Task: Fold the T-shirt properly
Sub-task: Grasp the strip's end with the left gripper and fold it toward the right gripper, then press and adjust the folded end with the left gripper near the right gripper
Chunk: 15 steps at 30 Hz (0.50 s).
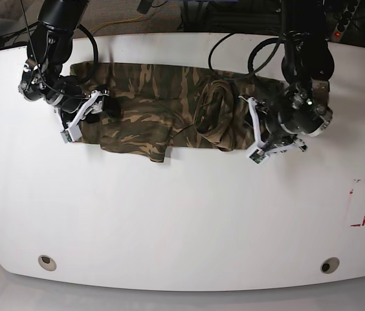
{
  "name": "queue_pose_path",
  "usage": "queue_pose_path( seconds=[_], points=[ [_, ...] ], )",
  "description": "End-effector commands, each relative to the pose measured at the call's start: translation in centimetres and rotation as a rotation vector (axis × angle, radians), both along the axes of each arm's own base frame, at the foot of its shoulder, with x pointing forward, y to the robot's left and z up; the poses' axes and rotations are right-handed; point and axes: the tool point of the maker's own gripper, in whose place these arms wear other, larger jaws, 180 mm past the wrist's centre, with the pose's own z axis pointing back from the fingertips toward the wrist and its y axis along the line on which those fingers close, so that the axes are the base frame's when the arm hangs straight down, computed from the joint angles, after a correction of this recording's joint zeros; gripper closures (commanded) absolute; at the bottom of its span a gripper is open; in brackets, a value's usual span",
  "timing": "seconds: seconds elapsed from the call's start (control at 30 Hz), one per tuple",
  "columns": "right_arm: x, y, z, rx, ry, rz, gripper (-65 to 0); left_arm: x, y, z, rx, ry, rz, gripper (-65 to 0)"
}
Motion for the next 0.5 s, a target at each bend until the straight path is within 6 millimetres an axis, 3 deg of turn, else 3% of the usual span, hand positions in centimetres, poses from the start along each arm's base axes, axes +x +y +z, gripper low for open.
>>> queue_pose_path(
  seconds=[0.0,0.17,0.27,0.47],
  points=[
    [0.9,-0.4,1.1,-0.006,-0.040,0.002,-43.8,0.4,-1.6,-0.6,0.047,0.004,-0.071,-24.4],
    [1.3,-0.3,1.4,-0.004,-0.051,0.002,-43.8,0.0,-5.0,-2.2,0.160,0.032,-0.230,-24.4],
    [1.3,-0.3,1.4,-0.004,-0.051,0.004,-43.8,0.0,-7.1,-1.6,0.161,0.002,-0.303,-24.4],
    [1.3,-0.3,1.3,-0.004,-0.049,0.004,-43.8,1.4,-12.2,2.1,0.095,-0.108,-0.381,-24.4]
  ],
)
